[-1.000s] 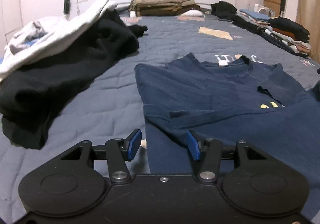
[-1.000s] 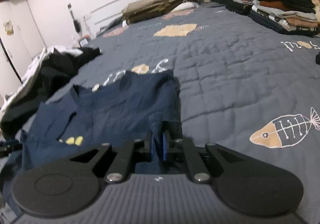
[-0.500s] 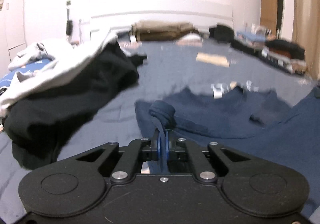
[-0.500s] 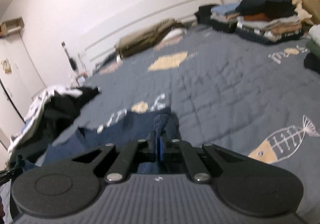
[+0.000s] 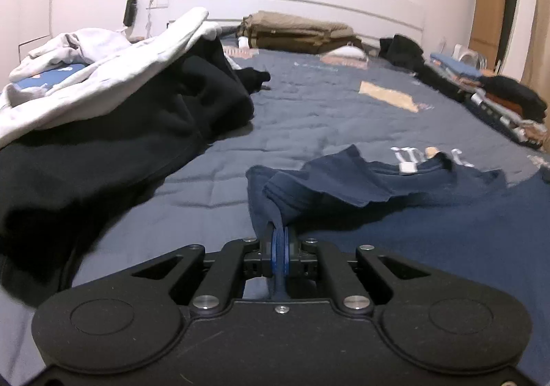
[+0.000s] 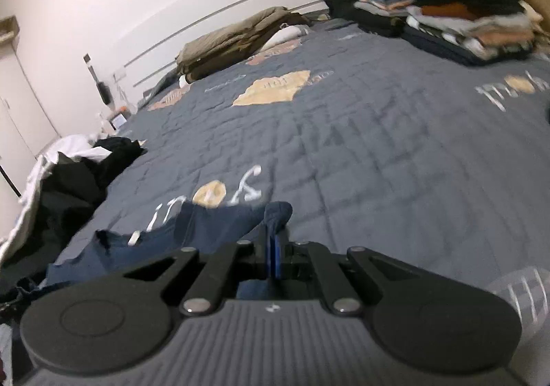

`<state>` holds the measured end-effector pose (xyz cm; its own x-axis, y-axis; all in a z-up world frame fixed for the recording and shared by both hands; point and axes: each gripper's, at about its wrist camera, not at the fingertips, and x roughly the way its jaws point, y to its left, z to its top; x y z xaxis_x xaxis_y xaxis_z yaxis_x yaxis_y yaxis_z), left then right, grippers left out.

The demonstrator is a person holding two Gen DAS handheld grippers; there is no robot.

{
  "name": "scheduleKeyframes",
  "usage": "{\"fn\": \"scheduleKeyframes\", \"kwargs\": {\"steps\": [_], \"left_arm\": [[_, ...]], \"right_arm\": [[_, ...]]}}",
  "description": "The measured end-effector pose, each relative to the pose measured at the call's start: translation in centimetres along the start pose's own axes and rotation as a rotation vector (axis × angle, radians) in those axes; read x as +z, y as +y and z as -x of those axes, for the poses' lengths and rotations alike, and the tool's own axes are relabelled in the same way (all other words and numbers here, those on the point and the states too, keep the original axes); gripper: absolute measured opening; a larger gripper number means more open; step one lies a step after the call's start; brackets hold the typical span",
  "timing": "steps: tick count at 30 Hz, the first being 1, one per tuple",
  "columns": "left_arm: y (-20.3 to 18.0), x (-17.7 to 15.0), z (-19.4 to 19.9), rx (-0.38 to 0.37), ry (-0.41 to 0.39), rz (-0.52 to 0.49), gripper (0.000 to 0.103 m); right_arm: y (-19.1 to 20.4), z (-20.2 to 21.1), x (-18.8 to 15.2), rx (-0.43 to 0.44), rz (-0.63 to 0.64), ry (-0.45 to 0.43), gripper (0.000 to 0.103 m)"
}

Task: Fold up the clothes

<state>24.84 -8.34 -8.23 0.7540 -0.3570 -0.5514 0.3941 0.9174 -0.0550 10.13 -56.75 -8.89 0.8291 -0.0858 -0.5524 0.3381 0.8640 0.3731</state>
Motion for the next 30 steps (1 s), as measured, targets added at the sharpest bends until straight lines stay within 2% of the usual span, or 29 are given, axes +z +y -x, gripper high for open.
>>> {"fn": "scheduleKeyframes", "kwargs": {"steps": [6, 9, 16, 18, 20, 22, 24, 26, 30], "left_arm": [[0.6, 3.4, -3.7, 0.034, -0.014, -0.042, 0.004], [0.6, 4.2, -5.8, 0.049, -0.005, -0.057, 0.004], [-0.2, 3.5, -11.1, 0.106, 0.084, -0.082, 0.007], [0.1, 3.4, -10.3, 0.114, 0.075, -0.052, 0.010], [0.5, 3.4, -8.8, 0.126, 0.071, -0.015, 0.028], [0.8, 3.3, -6.2, 0.120, 0.056, 0.020, 0.039], [0.9, 2.7, -2.9, 0.101, 0.022, 0.070, 0.043], [0.7, 1.7, 0.5, 0.068, 0.006, 0.131, 0.053], [-0.8, -0.9, 6.2, 0.004, 0.005, 0.255, 0.056]], "right_arm": [[2.3, -4.6, 4.5, -0.016, 0.066, -0.033, 0.002], [2.3, -7.0, 5.4, -0.038, 0.079, -0.038, 0.002], [0.9, -12.7, 3.7, -0.095, 0.091, 0.031, 0.004], [0.8, -12.4, 3.5, -0.099, 0.086, 0.037, 0.007], [0.6, -11.1, 3.5, -0.096, 0.084, 0.029, 0.010], [0.5, -8.7, 3.5, -0.094, 0.070, 0.022, 0.013], [0.1, -5.8, 3.3, -0.066, 0.040, 0.021, 0.018], [-0.1, -2.4, 2.6, -0.034, -0.013, 0.015, 0.028], [-0.2, 2.8, -0.6, 0.024, -0.150, 0.007, 0.041]]}}
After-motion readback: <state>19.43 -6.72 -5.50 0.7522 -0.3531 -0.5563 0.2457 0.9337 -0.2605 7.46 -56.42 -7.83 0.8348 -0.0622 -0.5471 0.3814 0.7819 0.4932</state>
